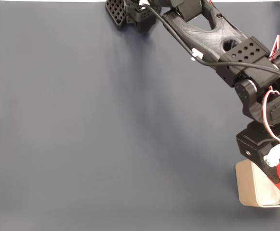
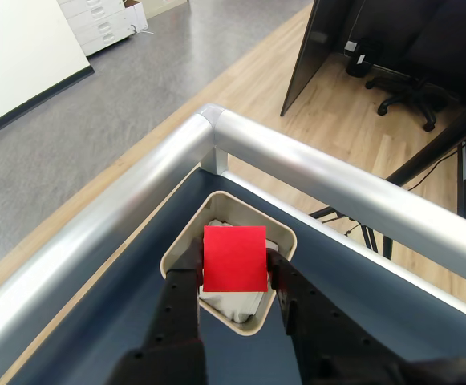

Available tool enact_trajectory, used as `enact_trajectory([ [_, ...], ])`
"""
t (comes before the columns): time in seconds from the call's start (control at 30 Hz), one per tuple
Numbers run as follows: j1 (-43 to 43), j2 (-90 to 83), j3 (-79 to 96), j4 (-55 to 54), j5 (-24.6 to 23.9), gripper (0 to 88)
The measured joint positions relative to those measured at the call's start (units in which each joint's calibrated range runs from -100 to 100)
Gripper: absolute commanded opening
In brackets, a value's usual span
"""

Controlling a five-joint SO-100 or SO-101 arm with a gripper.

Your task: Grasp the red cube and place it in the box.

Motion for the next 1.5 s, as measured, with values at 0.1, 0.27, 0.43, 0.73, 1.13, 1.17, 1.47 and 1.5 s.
enact_trajectory([
  [0.1, 0.0, 0.0, 0.0, -0.4, 0.0, 0.4],
  [0.27, 0.0, 0.0, 0.0, -1.0, 0.0, 7.4],
  [0.43, 0.0, 0.0, 0.0, -1.8, -1.3, 27.8],
  [0.73, 0.0, 0.0, 0.0, -2.5, -2.9, 41.7],
  [1.13, 0.0, 0.0, 0.0, -2.5, -2.8, 43.2],
  [1.17, 0.0, 0.0, 0.0, -2.5, -2.8, 43.2],
  [1.47, 0.0, 0.0, 0.0, -2.5, -2.4, 43.2],
  [1.5, 0.0, 0.0, 0.0, -2.5, -2.3, 43.2],
])
